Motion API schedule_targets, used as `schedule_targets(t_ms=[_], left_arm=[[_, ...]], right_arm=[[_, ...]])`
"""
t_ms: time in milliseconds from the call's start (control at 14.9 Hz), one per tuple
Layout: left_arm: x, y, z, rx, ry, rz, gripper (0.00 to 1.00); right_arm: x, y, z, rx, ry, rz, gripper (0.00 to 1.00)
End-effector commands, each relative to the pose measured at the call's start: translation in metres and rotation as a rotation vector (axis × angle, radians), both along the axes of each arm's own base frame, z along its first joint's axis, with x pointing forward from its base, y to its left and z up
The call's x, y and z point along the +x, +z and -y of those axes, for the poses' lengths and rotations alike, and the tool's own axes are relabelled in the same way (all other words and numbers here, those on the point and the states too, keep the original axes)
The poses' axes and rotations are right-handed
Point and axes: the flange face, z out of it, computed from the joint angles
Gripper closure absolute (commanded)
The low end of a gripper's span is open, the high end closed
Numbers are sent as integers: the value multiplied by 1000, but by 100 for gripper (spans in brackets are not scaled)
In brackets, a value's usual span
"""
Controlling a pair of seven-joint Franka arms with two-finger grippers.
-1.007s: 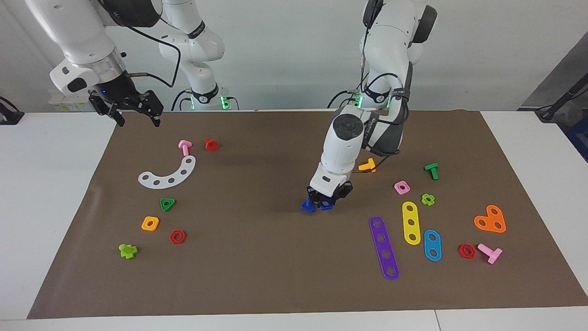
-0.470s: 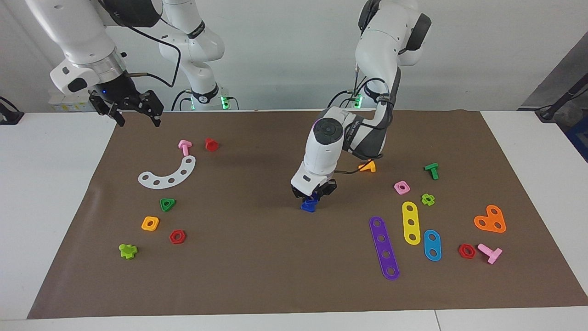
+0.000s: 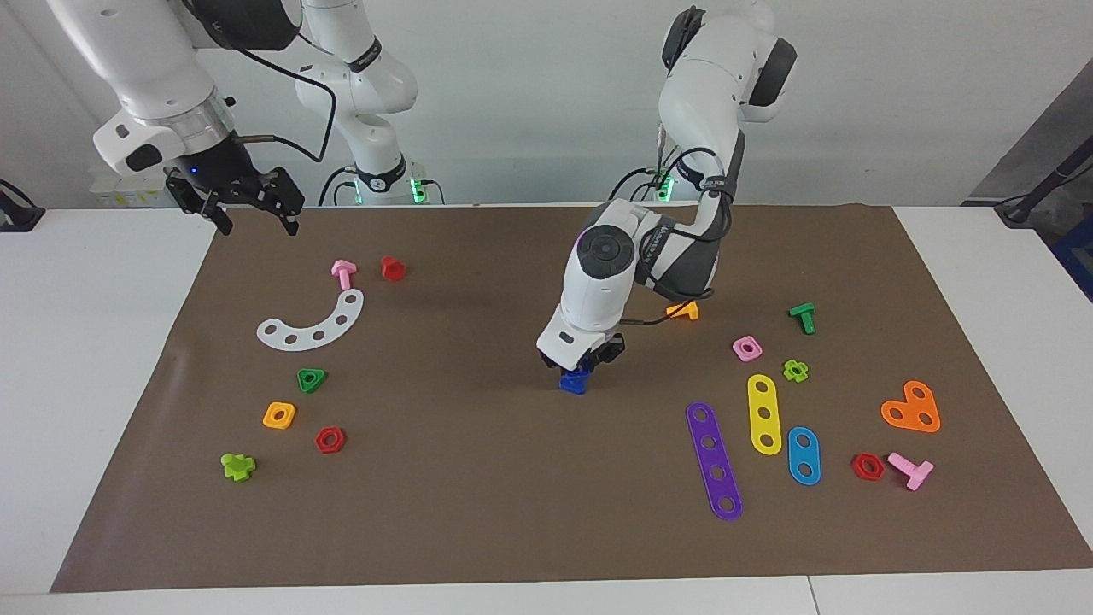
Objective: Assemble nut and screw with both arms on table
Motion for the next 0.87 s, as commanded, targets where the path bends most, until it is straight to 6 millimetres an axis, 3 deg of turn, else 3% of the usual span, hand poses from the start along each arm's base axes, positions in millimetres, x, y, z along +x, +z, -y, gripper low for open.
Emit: schedule_targets(t_ms=[0, 806], left_arm=[[5, -1, 2, -9, 3, -13, 84], [-4, -24, 0, -7, 7, -35, 86]], right_arm=[[-7, 1, 0, 16, 3, 5, 0], [-7, 1, 0, 16, 4, 5, 0]])
